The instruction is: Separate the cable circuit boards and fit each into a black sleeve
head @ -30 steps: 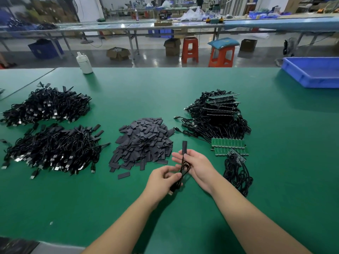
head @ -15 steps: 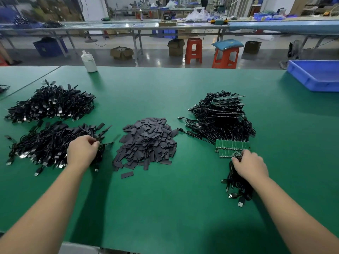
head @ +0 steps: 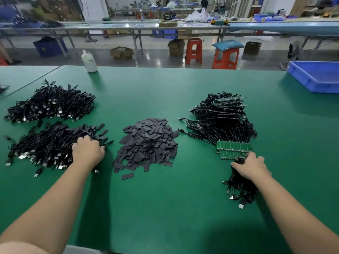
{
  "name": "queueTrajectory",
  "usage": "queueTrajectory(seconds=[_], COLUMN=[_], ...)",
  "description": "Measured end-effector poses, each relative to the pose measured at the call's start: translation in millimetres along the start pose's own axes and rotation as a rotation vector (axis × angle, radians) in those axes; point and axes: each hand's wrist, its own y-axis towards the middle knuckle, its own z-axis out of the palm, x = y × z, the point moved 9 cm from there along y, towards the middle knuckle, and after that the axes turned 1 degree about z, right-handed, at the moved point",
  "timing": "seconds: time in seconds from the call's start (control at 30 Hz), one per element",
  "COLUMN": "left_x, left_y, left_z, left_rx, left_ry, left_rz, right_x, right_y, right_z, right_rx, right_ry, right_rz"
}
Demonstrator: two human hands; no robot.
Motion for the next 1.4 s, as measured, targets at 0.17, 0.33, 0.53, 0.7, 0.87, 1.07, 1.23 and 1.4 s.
queueTrajectory(seconds=[0.17,0.33,0.53,0.7,0.87,1.07,1.23,1.4], left_x=[-20.5,-21.6,-14.4,-20.8,-47.1,-180.5,-298.0,-308.7], left_y=[-6.0,-11.4,-3.7,3.4,-1.7,-65.9,-161.2,-164.8], left_z=[30.5,54.3,57.9,53.8,16.0,-77.0,-84.0,-81.6], left_rx=[0.12,0.194,0.275,0.352,0.167,0.011,0.402,0.355], left_ry=[0.046,0.032,0.062,0.094,0.197,-0.779,-1.145,-1.235], left_rz=[0.193,0.227,0.185,0.145,0.152,0.431,0.602,0.456], right_x=[-3.5,-5.3,1.3,27.2,58.7,89.2,105.7,108.7], right_y=[2.6,3.7,1.4,-14.2,-38.6,-64.7,-83.7,-91.8], right_z=[-1.9,-5.2,-10.9,-22.4,-31.8,-37.3,-39.6,-47.9], right_rx=[-0.026,-0.069,-0.103,-0.106,-0.047,-0.035,-0.09,-0.152], right_ry=[-0.074,-0.032,0.236,0.384,0.346,0.291,0.24,0.212], right_rz=[-0.002,0.02,-0.067,-0.266,-0.458,-0.609,-0.688,-0.731])
